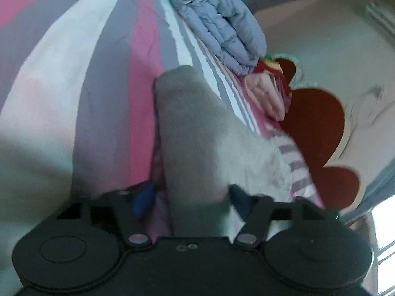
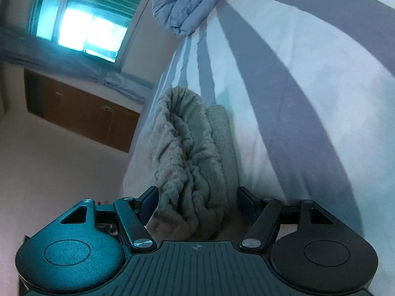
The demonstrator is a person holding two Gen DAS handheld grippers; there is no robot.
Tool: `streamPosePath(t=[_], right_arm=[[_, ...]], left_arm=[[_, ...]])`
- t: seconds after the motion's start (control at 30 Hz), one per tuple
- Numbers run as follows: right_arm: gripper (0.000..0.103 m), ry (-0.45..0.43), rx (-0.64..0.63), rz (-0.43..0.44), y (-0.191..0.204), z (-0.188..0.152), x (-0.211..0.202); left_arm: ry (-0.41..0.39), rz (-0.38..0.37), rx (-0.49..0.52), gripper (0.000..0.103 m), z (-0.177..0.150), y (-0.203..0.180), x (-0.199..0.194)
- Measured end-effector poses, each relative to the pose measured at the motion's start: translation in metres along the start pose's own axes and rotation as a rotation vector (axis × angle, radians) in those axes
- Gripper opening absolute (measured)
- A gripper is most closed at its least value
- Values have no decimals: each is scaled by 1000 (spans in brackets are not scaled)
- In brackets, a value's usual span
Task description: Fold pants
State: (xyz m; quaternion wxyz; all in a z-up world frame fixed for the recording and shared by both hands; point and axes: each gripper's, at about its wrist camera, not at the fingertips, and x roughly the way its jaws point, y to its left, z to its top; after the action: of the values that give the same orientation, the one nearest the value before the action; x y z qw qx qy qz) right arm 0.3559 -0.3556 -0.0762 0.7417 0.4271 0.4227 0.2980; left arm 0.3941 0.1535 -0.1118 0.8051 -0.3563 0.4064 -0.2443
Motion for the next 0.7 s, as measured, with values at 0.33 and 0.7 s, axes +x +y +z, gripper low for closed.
streamPosePath(t=[0.33,0.7], right_arm=[[50,-12,-138,51,19,2,12],[52,-8,-228,141,66,104,100]], left_arm=[[-124,-175,1,21,-2,2,-10],[-244,13,89,46,133,1,0]])
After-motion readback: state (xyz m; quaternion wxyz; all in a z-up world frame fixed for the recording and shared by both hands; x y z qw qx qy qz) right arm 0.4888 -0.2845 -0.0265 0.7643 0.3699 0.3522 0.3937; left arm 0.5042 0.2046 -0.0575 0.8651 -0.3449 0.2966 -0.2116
